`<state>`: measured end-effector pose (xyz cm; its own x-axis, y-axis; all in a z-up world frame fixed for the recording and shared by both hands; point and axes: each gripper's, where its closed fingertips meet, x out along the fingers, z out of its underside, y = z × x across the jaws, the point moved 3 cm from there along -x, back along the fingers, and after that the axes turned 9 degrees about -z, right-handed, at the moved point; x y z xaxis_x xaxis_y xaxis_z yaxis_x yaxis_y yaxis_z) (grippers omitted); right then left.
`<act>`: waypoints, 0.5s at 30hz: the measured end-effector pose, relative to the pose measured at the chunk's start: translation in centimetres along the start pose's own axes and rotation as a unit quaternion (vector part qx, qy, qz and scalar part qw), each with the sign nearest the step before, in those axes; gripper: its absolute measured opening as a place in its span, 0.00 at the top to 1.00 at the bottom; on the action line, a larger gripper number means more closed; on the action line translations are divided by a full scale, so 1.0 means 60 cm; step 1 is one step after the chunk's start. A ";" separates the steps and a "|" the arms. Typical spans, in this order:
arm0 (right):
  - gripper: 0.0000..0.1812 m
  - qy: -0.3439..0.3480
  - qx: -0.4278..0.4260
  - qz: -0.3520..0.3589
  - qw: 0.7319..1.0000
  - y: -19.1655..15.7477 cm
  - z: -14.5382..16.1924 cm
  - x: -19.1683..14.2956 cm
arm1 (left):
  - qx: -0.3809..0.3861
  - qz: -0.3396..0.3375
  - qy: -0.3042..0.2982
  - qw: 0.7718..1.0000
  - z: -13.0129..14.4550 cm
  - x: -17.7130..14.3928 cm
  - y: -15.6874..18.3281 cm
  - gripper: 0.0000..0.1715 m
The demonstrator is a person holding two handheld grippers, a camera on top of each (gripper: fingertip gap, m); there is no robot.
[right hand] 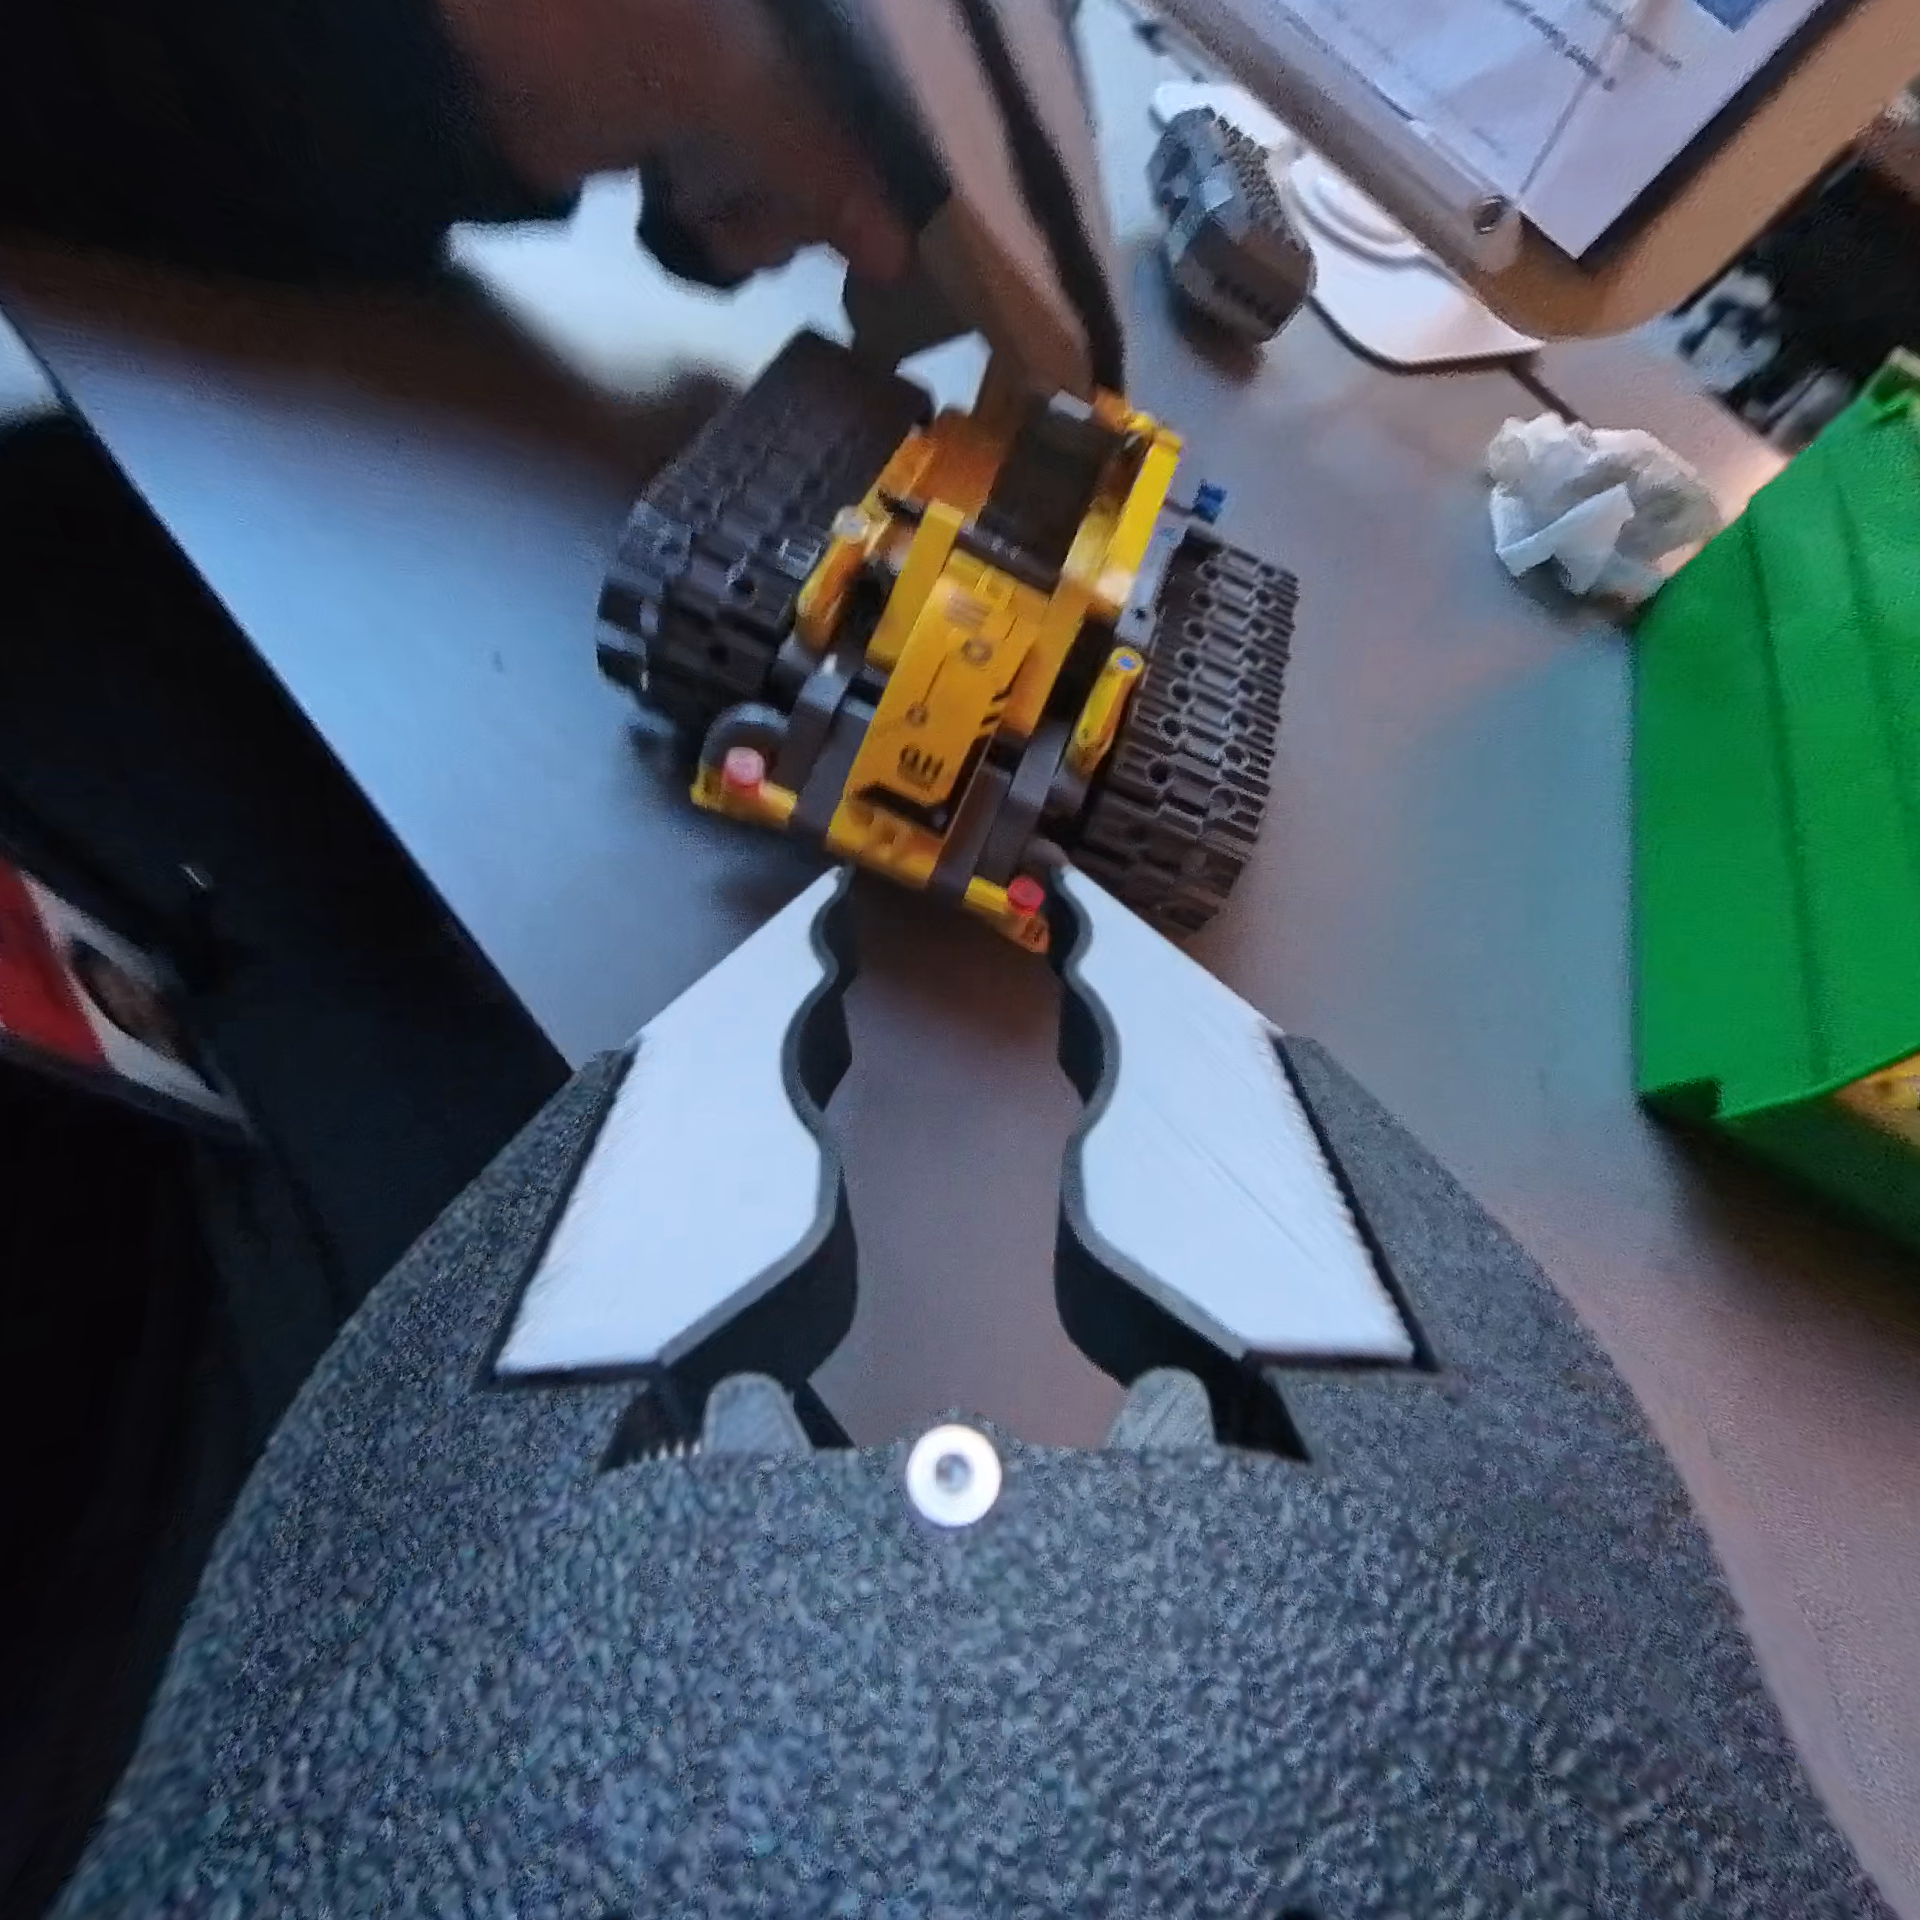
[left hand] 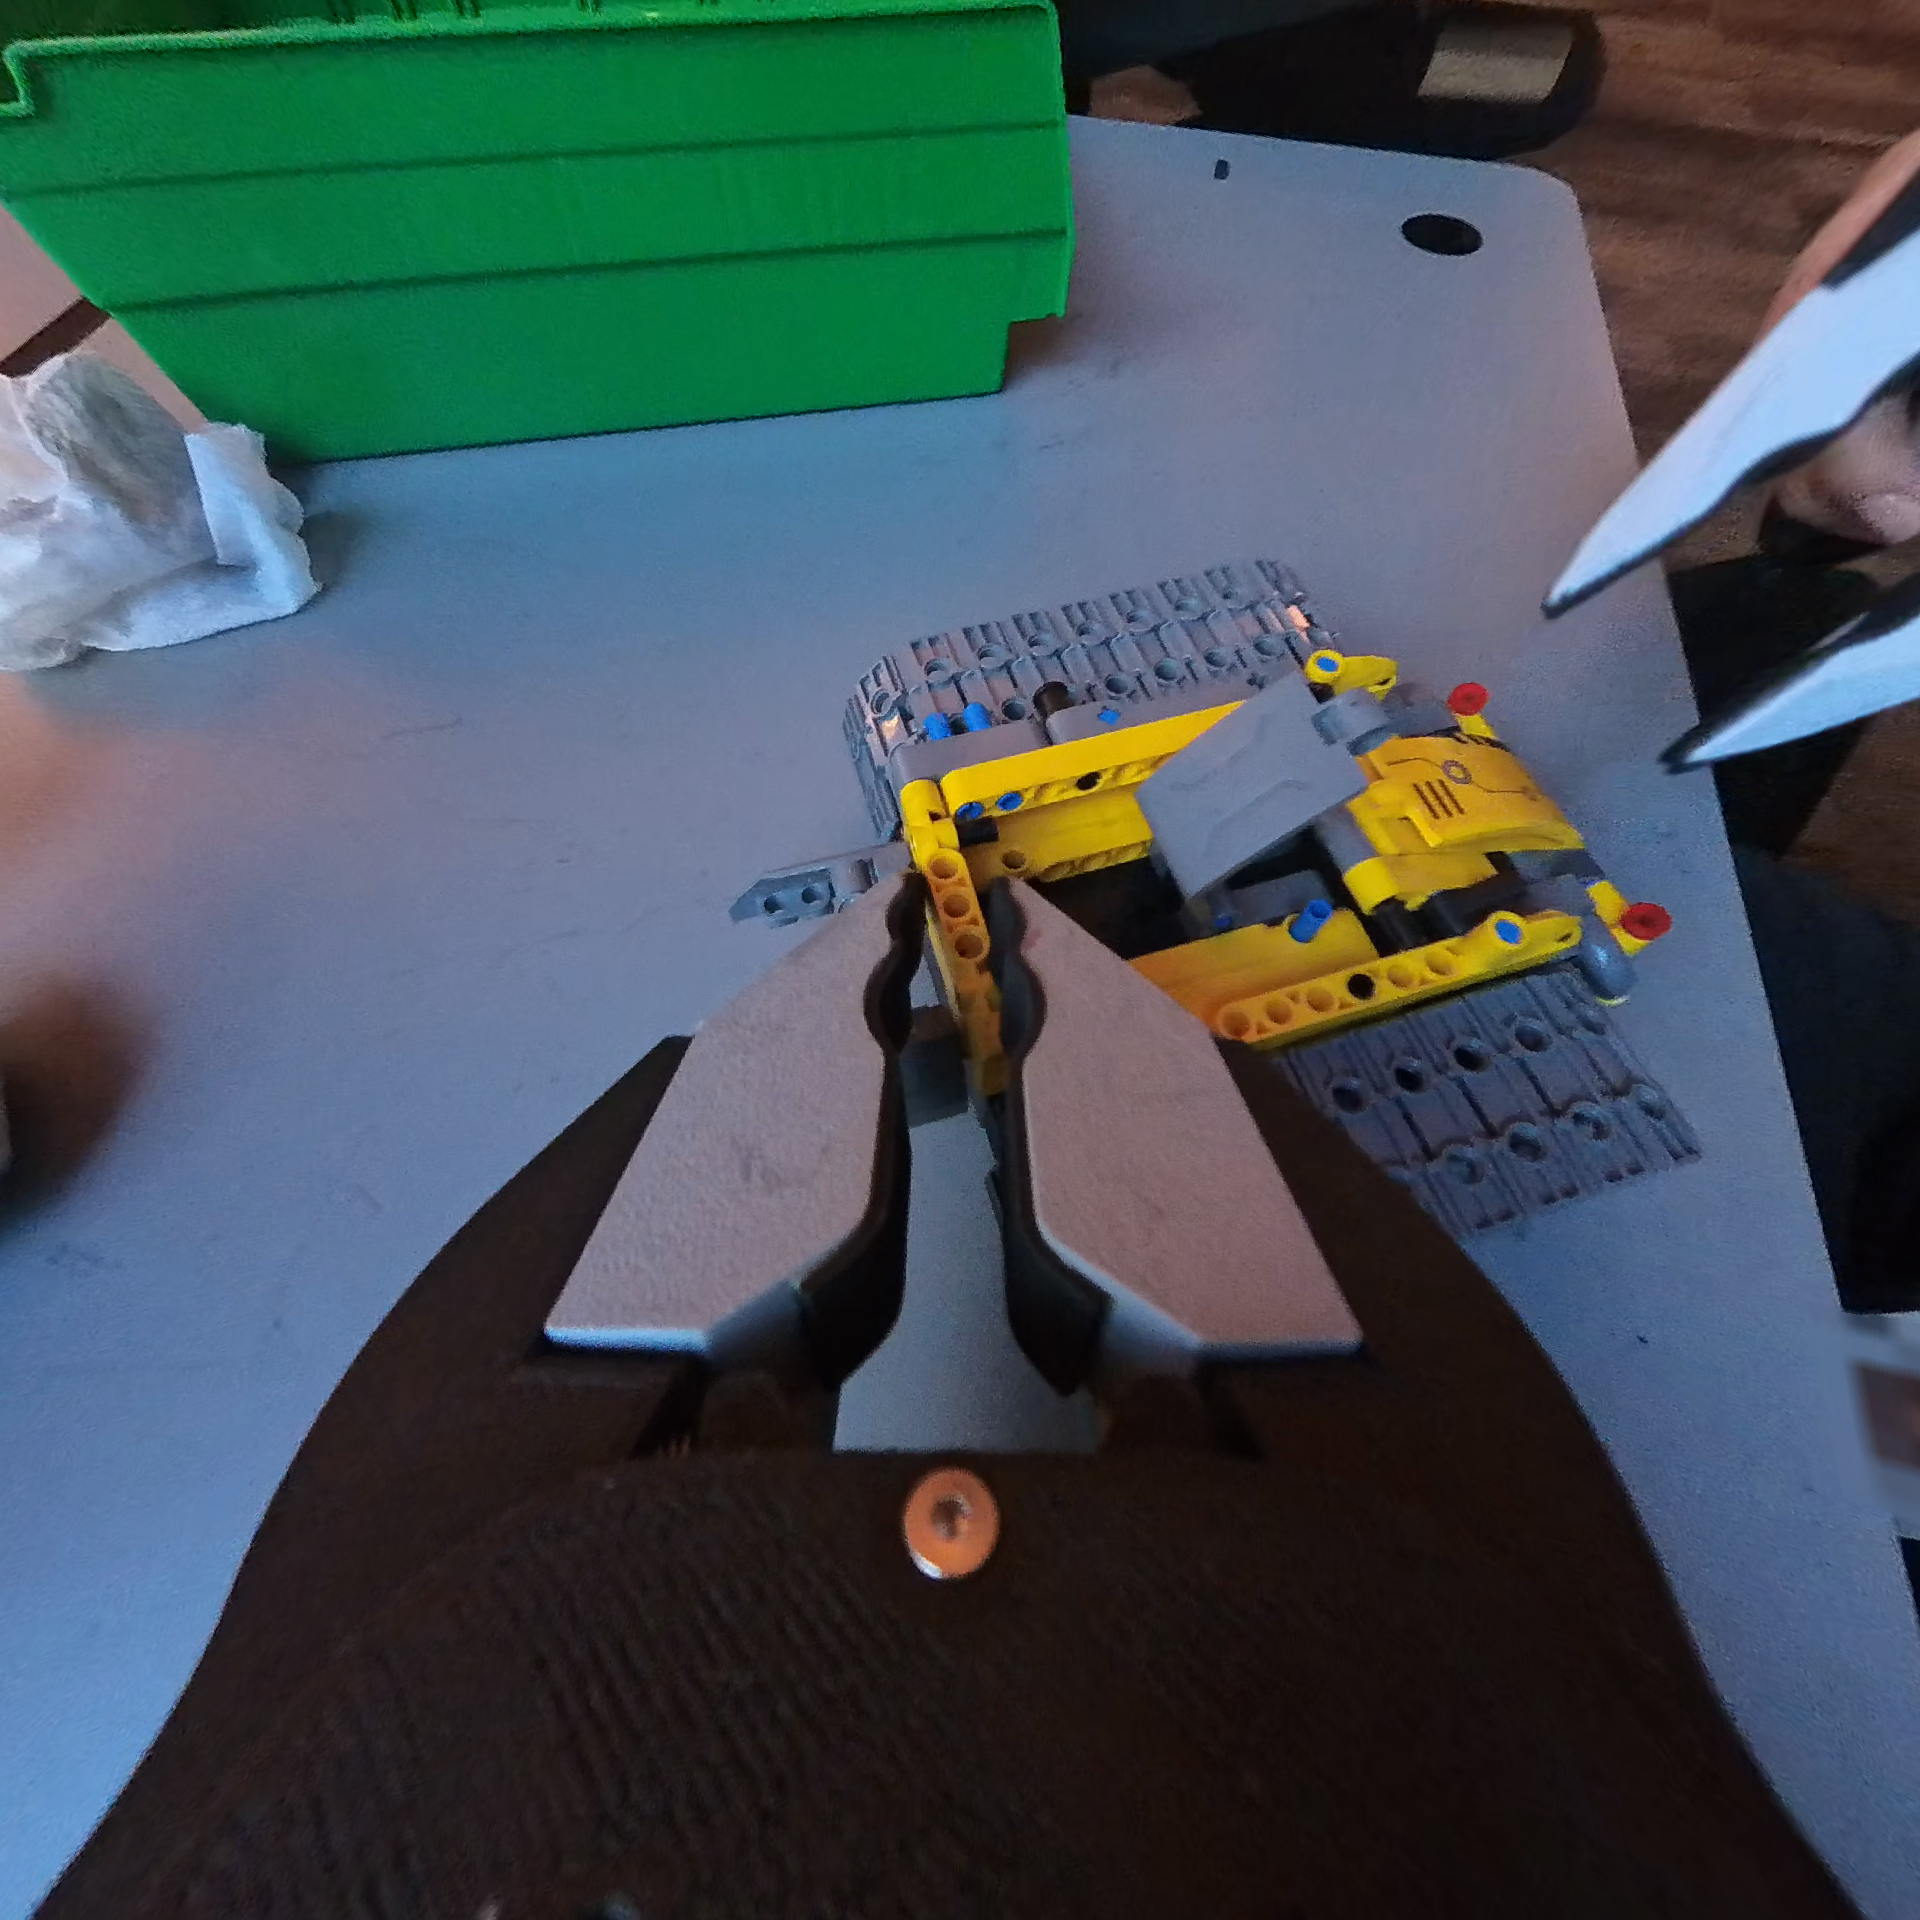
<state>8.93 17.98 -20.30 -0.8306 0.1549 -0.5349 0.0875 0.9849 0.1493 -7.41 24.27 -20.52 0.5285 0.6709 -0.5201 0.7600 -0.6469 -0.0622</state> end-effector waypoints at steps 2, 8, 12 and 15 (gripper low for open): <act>0.76 0.024 0.066 -0.019 0.997 0.004 -0.019 0.008 | -0.001 -0.001 0.000 1.000 0.000 0.000 0.000 0.95; 0.80 -0.002 0.095 -0.019 0.995 0.000 -0.032 0.059 | -0.008 0.007 0.006 1.000 0.000 0.000 -0.001 0.94; 0.85 0.007 0.119 -0.022 0.993 0.006 -0.030 0.065 | -0.008 0.008 0.006 1.000 0.001 0.000 -0.001 0.94; 0.87 0.014 0.127 -0.032 0.991 0.008 -0.029 0.064 | -0.011 0.011 0.005 1.000 0.001 -0.001 -0.001 0.94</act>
<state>4.83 18.94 -20.86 -0.8540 0.0926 -0.5119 0.1669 0.9808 -0.1011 -7.51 24.24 -20.53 0.5488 0.6607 -0.5121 0.7562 -0.6535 -0.0328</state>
